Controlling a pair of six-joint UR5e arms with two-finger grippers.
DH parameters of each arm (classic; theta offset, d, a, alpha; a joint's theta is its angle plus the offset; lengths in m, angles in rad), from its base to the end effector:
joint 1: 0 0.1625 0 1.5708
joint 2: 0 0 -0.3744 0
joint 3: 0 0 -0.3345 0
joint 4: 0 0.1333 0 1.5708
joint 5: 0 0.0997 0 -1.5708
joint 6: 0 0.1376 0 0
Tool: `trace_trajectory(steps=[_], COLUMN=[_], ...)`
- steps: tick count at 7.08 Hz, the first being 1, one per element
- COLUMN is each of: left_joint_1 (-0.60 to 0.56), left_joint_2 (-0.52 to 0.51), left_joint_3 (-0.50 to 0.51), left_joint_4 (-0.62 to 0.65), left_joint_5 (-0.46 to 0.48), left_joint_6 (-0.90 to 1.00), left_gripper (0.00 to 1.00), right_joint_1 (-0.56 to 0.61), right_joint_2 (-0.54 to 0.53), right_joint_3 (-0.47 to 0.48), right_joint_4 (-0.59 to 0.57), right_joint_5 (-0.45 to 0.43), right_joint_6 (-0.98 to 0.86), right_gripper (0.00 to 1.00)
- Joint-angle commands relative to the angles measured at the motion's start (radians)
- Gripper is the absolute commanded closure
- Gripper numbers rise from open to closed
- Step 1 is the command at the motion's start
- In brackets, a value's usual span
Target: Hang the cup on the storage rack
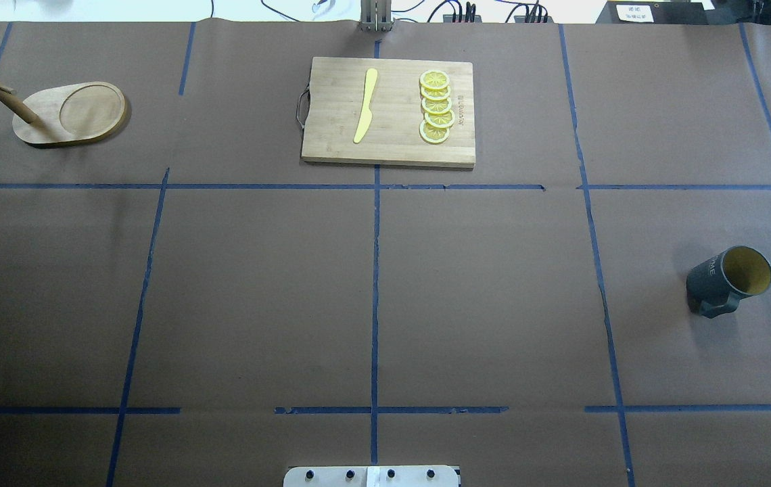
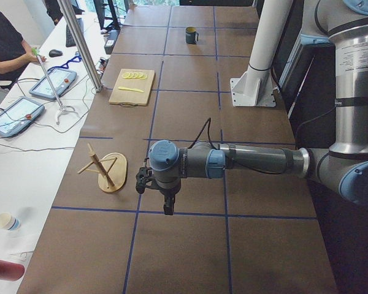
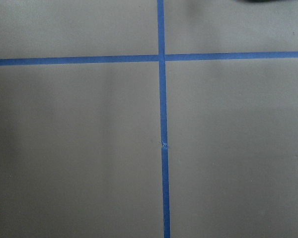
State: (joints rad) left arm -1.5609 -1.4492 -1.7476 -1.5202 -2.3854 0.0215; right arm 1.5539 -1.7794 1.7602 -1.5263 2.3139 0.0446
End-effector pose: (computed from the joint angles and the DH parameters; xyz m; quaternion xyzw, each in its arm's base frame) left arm -0.0294 -0.3890 0.6096 0.0044 0.3961 0.0153 0.9181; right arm 0.0341 -0.3598 0.6340 0.0006 -0.3632 0.0083 0.9317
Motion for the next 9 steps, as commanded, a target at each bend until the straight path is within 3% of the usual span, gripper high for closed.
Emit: trace_trajectory(steps=[1, 4, 9], left_joint_1=[0.001, 0.001, 0.001], left_joint_2=[0.001, 0.009, 0.015], left_joint_3=[-0.006, -0.004, -0.001], left_joint_4=[0.008, 0.005, 0.0], left_joint_5=[-0.001, 0.002, 0.0], left_joint_6=[-0.006, -0.002, -0.008], left_gripper=[0.0, 0.0, 0.0], right_joint_1=[0.0, 0.0, -0.104], right_joint_2=[-0.002, -0.002, 0.0], right_joint_3=[-0.001, 0.005, 0.005], right_joint_4=[0.002, 0.006, 0.115], right_joint_5=[0.005, 0.038, 0.078], right_joint_6=[0.001, 0.029, 0.059], right_gripper=[0.0, 0.0, 0.0])
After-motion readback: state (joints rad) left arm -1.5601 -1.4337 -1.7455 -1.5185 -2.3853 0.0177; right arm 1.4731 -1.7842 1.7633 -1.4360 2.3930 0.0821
